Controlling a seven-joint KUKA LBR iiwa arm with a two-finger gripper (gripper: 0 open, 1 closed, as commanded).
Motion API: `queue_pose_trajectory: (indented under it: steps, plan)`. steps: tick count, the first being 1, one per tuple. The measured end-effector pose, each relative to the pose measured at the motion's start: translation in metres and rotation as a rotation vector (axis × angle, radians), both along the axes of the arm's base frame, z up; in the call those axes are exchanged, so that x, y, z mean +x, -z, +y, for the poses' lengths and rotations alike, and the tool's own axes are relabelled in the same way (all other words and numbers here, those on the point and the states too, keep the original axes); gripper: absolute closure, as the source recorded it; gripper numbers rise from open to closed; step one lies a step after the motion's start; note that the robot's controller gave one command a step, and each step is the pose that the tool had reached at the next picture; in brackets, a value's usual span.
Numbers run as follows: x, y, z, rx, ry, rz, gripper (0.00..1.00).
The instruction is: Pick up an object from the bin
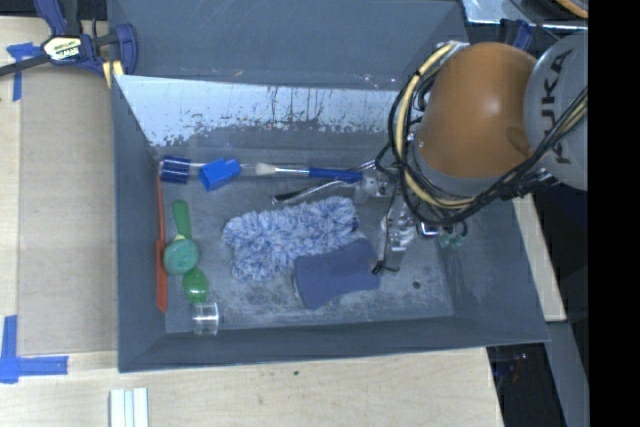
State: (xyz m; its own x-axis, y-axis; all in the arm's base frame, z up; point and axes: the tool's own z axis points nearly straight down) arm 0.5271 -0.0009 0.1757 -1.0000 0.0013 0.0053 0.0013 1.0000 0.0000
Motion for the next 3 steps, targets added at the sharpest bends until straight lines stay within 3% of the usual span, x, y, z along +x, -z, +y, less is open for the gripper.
queue_pose_trajectory:
  steps: [1,2,3]
  plan:
    - [0.002,-0.005,0.0,0.0,0.0,-0.009,0.0]
    - [0.032,0.089,0.117,0.0,-0.279,-0.012,0.0]
    - [0.032,0.034,0.14,-0.002,-0.161,-0.017,0.0]
